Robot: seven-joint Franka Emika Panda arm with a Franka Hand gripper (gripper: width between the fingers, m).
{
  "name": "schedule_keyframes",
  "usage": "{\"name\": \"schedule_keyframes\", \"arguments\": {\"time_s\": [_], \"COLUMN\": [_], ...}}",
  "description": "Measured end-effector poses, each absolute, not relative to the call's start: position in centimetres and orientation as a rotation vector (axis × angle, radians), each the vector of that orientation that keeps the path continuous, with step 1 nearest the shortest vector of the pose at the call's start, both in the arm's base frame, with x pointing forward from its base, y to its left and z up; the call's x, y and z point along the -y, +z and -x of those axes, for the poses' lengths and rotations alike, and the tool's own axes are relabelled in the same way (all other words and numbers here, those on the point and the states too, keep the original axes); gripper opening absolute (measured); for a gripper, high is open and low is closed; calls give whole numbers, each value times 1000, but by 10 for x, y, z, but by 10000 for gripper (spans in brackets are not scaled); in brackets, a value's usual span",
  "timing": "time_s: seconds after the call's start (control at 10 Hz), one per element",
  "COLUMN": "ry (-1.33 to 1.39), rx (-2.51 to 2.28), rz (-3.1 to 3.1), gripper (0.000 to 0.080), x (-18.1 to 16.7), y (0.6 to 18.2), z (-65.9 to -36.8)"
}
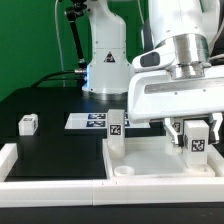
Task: Assemble square table
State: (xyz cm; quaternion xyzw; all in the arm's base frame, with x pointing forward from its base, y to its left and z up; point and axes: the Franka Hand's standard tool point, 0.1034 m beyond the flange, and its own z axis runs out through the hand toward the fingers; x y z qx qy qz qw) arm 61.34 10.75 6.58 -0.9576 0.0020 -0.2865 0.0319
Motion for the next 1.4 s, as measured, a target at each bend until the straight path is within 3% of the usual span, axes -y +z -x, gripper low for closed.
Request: {"name": "schedule_keyframes", "arguments": {"time_s": [0.1, 0.2, 0.3, 0.7, 0.9, 1.0, 1.2, 1.4], "ry": [-881, -880, -880, -868, -752, -675, -611, -333], "rx": [-6, -6, -5, -4, -9, -9, -22, -26], "rz": [2949, 2949, 2950, 2952, 2965, 2976, 2988, 3009], "gripper": [492, 615, 640, 649, 649, 649, 649, 649], "x": [-107, -107, -107, -108, -109, -109, -103, -101], "y": [66, 65, 65, 66, 90, 93, 88, 82], "z": [-613, -613, -613, -613, -614, -615, -616, -615]}}
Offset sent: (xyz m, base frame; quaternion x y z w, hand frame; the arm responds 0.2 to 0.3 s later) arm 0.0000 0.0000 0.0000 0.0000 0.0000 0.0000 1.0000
